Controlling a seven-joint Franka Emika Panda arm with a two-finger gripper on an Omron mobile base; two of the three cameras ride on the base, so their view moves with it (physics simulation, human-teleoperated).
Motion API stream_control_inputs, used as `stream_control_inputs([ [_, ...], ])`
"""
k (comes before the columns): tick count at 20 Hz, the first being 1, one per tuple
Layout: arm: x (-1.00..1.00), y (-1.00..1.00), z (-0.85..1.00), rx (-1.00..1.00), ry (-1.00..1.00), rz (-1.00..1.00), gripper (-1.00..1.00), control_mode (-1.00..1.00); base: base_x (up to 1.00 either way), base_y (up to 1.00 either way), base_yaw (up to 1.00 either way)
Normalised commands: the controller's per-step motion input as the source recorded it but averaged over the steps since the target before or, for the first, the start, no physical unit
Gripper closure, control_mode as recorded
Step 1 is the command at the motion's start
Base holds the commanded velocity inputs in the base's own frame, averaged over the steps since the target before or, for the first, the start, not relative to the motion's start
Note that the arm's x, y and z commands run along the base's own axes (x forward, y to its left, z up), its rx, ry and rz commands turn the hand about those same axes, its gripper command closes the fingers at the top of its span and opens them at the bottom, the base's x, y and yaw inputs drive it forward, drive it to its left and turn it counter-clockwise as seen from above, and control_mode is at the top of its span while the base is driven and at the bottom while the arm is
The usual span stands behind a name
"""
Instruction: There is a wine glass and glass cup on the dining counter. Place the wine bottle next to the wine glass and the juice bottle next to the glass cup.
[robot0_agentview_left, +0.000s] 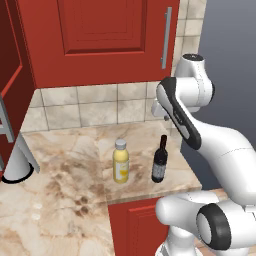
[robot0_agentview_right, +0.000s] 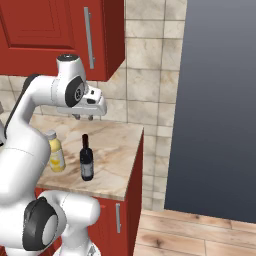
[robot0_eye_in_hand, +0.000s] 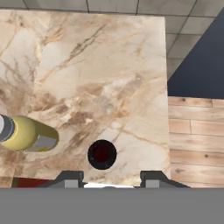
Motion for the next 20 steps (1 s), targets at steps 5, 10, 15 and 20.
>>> stream_control_inputs([
  [5, -0.01, 0.0, 0.0, 0.0, -0.02, 0.0, -1.0, -1.0, 0.0, 0.0, 0.0],
  [10, -0.04, 0.0, -0.08, 0.0, 0.03, 0.0, -1.0, -1.0, 0.0, 0.0, 0.0],
  [15, -0.14, 0.0, -0.12, 0.0, -0.01, 0.0, -1.0, -1.0, 0.0, 0.0, 0.0],
  [20, -0.27, -0.01, -0.09, 0.0, -0.04, 0.0, -1.0, -1.0, 0.0, 0.0, 0.0],
])
